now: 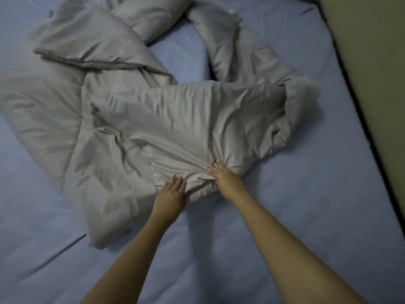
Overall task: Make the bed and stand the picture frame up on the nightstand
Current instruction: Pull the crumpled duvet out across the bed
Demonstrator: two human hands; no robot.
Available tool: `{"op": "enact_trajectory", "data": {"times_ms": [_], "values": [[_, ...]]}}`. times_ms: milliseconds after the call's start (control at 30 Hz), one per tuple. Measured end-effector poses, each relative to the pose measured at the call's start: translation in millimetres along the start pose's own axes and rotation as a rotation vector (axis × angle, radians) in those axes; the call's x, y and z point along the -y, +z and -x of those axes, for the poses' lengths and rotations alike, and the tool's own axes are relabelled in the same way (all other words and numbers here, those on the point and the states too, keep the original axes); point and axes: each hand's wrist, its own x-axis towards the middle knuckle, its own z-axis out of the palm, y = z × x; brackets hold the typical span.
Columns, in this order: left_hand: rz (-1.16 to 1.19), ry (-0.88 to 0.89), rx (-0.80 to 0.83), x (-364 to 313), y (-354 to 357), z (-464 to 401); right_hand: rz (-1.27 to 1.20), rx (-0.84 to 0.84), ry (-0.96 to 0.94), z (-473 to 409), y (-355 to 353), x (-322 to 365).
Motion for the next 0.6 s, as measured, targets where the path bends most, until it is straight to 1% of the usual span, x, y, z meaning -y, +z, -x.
{"op": "enact_trajectory", "data": {"times_ms": [100, 233, 333, 467, 533, 600], "values": [[0.061, 0.070, 0.012, -85.5, 2.6, 21.6, -0.059, -0.003, 0.068, 72.7, -6.1, -46.3], [0.199, 0.100, 0.011, -206.7, 9.3, 48.9, -0.054, 0.014, 0.165, 180.2, -17.4, -110.4], [0.206, 0.190, 0.177, -295.3, 15.0, 61.8, -0.055, -0.014, 0.262, 257.9, -19.9, -163.2], [0.253, 0.283, 0.287, -410.7, 26.8, 66.8, -0.195, -0.026, 0.443, 353.1, -9.7, -236.7], [0.341, 0.240, 0.360, -467.2, 34.3, 73.4, -0.227, -0.031, 0.550, 392.1, -12.3, -268.1], [0.467, 0.173, 0.357, -519.1, 41.2, 76.2, -0.225, -0.056, 0.620, 422.8, -15.2, -302.2]]}}
